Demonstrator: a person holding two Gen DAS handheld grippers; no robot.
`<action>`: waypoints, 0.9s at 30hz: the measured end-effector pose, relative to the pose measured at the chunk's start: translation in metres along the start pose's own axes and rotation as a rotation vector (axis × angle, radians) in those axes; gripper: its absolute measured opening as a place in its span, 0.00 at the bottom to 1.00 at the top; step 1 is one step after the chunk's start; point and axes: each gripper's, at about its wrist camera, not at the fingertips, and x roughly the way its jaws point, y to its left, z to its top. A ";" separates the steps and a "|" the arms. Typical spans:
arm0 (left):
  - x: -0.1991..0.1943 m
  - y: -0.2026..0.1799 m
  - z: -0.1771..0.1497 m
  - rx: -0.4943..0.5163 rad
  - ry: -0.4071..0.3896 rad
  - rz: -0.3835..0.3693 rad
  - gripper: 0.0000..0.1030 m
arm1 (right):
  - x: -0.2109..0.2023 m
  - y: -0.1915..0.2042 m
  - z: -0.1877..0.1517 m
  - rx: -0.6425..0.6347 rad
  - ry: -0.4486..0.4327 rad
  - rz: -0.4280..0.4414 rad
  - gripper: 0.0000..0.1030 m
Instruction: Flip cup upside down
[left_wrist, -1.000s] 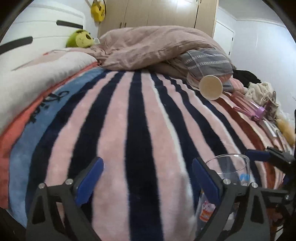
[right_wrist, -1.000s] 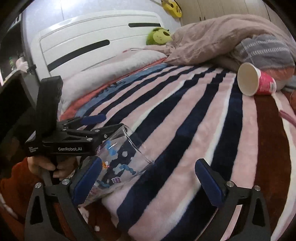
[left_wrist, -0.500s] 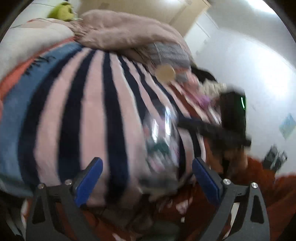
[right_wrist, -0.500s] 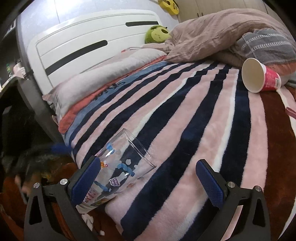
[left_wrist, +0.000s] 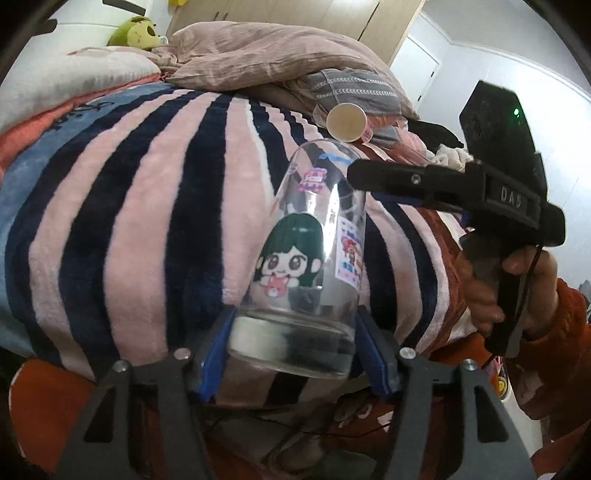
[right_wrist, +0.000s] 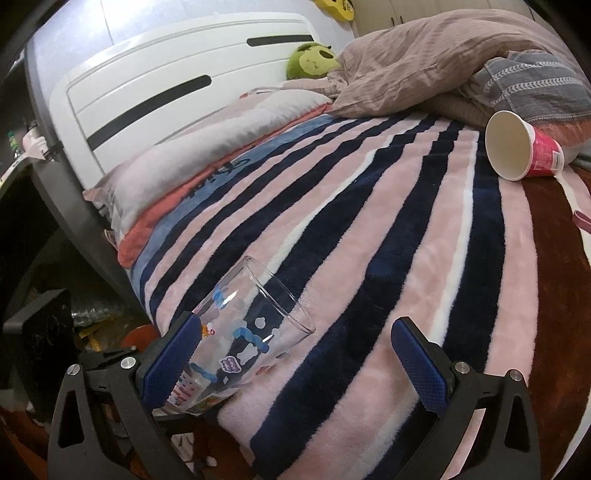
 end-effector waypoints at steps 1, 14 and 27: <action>-0.001 -0.001 -0.001 0.003 -0.001 0.002 0.58 | -0.002 0.002 0.003 -0.003 0.008 -0.009 0.96; 0.004 0.002 0.008 0.019 0.009 -0.032 0.57 | 0.026 0.006 0.053 -0.147 0.281 0.255 0.50; 0.028 -0.013 0.057 0.280 0.008 0.073 0.57 | 0.028 -0.037 0.089 -0.048 0.312 0.385 0.11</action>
